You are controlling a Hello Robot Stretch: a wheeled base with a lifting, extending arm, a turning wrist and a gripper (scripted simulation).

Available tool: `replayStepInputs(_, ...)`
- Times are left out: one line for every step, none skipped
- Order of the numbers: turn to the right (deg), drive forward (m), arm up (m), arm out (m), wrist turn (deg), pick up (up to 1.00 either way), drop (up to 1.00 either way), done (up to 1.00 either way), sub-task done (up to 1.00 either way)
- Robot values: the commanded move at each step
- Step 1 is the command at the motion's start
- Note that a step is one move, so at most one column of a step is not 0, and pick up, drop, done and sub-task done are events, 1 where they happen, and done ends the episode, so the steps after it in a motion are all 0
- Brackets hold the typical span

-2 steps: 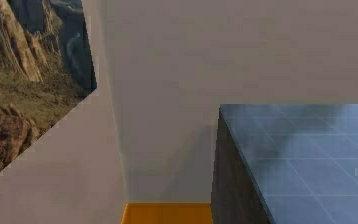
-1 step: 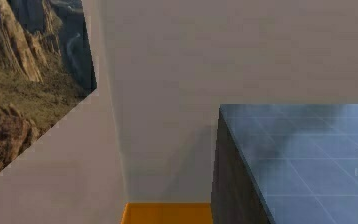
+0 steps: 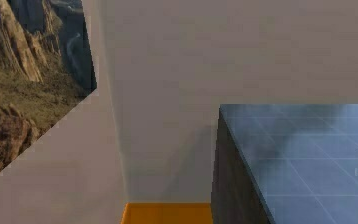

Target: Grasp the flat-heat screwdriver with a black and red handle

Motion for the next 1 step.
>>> replayStepInputs(0.0, 0.0, 0.0, 0.0, 0.0, 0.0, 0.0, 1.0, 0.0)
